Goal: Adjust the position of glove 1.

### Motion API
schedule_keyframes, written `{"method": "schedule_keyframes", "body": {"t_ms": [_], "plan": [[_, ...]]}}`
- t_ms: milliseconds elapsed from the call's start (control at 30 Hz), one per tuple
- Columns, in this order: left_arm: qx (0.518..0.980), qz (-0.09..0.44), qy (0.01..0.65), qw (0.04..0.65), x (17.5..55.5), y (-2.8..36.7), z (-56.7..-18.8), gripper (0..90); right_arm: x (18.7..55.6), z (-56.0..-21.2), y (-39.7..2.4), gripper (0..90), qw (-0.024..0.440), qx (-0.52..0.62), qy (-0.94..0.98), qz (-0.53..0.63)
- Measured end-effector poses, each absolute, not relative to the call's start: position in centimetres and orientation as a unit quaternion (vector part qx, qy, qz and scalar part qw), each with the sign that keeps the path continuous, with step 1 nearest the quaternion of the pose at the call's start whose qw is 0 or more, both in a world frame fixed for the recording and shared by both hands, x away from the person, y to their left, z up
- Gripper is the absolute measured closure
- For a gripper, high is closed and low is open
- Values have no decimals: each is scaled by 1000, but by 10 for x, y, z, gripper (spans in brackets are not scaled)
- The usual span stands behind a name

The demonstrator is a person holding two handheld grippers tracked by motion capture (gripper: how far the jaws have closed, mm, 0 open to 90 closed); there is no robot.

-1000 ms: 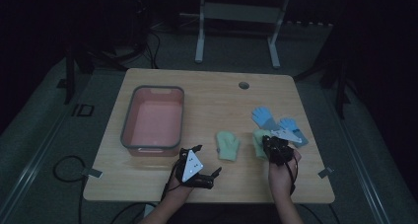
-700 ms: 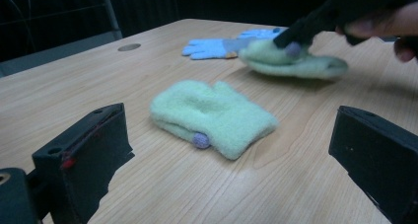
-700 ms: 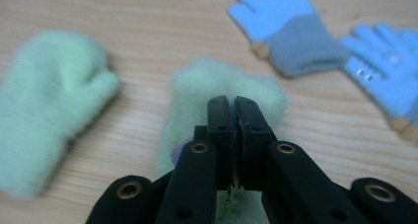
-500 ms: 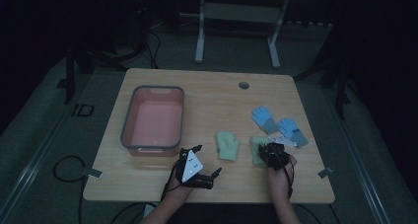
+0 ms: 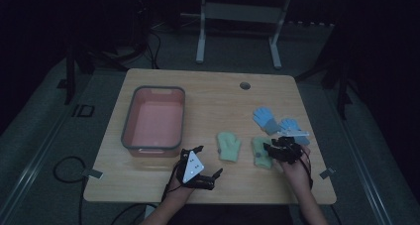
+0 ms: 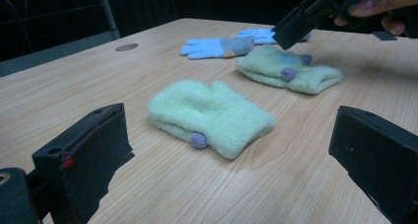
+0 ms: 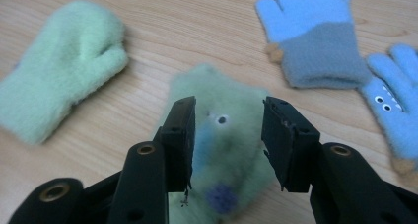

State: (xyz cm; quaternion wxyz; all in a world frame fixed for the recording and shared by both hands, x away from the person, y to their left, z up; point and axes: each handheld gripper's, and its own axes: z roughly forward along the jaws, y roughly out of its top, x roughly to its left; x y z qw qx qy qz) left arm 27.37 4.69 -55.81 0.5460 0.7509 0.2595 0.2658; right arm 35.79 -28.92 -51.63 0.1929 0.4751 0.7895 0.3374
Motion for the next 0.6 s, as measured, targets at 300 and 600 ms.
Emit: {"method": "schedule_keyframes", "body": {"t_ms": [300, 600], "plan": [[748, 266, 258, 550, 273, 48, -558, 15, 364, -513, -301, 603, 165, 398, 835, 342], [742, 268, 261, 556, 272, 49, -559, 16, 365, -537, -293, 601, 159, 407, 844, 312]]}}
